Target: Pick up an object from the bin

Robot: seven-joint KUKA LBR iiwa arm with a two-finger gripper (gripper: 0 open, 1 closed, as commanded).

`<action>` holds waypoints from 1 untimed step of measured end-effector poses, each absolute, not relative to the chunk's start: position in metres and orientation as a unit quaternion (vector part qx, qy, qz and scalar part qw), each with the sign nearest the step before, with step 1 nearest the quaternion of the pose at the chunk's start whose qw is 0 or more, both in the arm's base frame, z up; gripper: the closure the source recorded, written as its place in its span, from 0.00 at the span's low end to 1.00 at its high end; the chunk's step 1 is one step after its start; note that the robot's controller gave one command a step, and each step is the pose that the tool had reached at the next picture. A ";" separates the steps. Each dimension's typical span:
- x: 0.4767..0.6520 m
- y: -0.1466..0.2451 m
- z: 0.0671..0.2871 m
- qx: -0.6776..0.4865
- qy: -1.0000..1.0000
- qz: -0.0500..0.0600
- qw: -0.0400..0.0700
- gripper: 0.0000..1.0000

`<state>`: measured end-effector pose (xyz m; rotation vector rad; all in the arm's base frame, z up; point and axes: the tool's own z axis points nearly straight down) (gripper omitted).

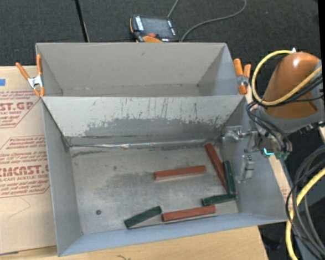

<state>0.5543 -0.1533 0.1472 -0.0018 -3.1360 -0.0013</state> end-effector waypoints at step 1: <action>0.513 -0.126 0.068 -0.054 -0.999 -0.001 -0.001 0.00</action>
Offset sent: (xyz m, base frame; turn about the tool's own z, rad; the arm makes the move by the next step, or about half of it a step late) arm -0.0410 0.0255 -0.0772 0.1074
